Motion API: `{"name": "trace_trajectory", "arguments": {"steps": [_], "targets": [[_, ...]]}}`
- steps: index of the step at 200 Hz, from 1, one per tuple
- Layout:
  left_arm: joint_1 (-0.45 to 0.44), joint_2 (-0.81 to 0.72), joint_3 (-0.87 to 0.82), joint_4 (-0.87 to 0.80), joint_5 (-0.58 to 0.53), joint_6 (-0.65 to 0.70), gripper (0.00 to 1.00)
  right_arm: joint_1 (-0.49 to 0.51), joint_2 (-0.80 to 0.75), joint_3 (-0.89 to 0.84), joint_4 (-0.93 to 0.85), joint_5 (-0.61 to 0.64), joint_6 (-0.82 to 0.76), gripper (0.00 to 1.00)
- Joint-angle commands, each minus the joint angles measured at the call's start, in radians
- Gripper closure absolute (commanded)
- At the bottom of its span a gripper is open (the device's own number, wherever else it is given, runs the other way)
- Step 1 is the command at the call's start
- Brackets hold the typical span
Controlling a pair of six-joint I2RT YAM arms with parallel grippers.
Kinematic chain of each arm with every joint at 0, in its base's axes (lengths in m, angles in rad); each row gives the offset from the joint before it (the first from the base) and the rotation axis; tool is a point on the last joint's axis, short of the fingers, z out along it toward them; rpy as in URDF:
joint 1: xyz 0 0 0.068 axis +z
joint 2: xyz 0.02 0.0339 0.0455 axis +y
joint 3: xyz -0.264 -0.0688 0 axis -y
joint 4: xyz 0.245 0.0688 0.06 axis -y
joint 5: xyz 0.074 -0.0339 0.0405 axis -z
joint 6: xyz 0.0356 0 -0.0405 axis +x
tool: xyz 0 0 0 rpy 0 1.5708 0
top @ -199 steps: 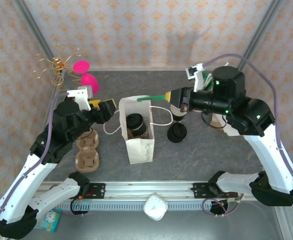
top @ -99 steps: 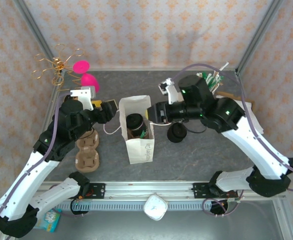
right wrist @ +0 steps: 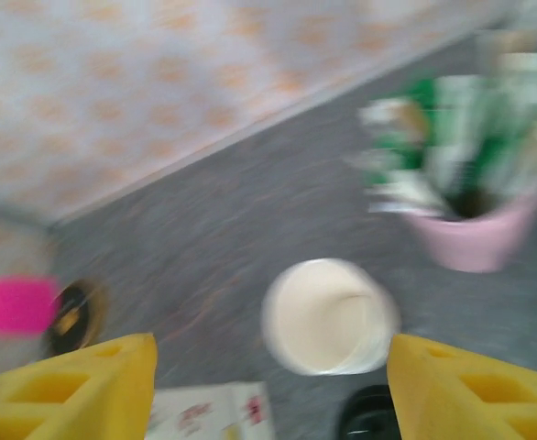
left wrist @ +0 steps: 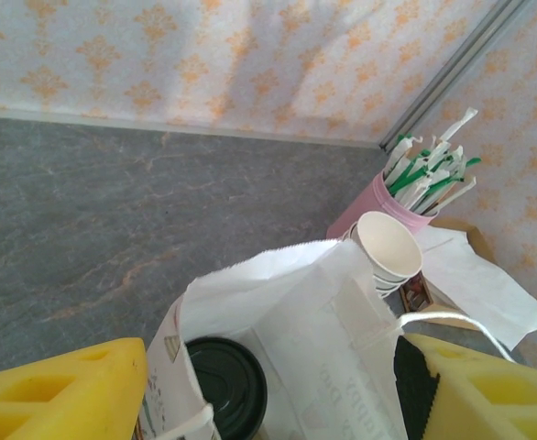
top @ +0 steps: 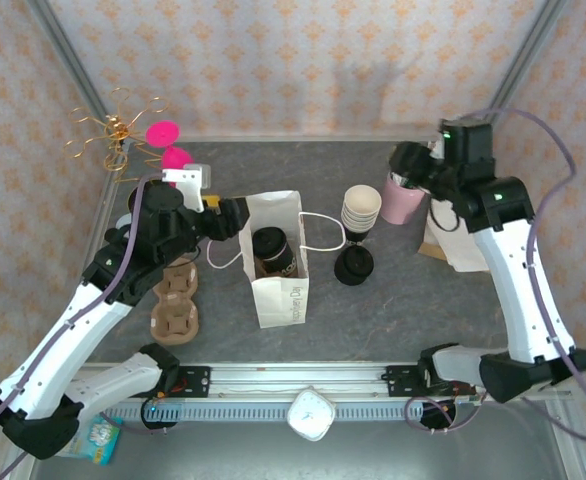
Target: Pack the takeout coffee
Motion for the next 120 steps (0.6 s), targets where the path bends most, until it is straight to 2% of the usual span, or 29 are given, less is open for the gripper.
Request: {"name": "trace_trajectory", "arguments": {"steps": [1,38,69,92,120], "targets": [[-0.007,0.019,0.052,0.011,0.025,0.071,0.26,-0.169,-0.06,-0.128,0.014,0.043,0.032,0.3],[-0.008,0.053,0.076,-0.001,0.067,0.143,0.24,-0.393,-0.174,-0.444,0.125,-0.025,0.114,0.26],[-0.008,0.059,0.057,0.008,0.103,0.175,0.23,-0.543,-0.25,-0.673,0.196,-0.078,0.189,0.2],[-0.008,0.065,0.047,0.004,0.105,0.196,0.22,-0.607,-0.298,-0.824,0.303,-0.133,0.26,0.12],[-0.007,0.079,0.051,-0.004,0.107,0.199,0.22,-0.626,-0.233,-0.906,0.429,-0.211,0.302,0.09]]}}
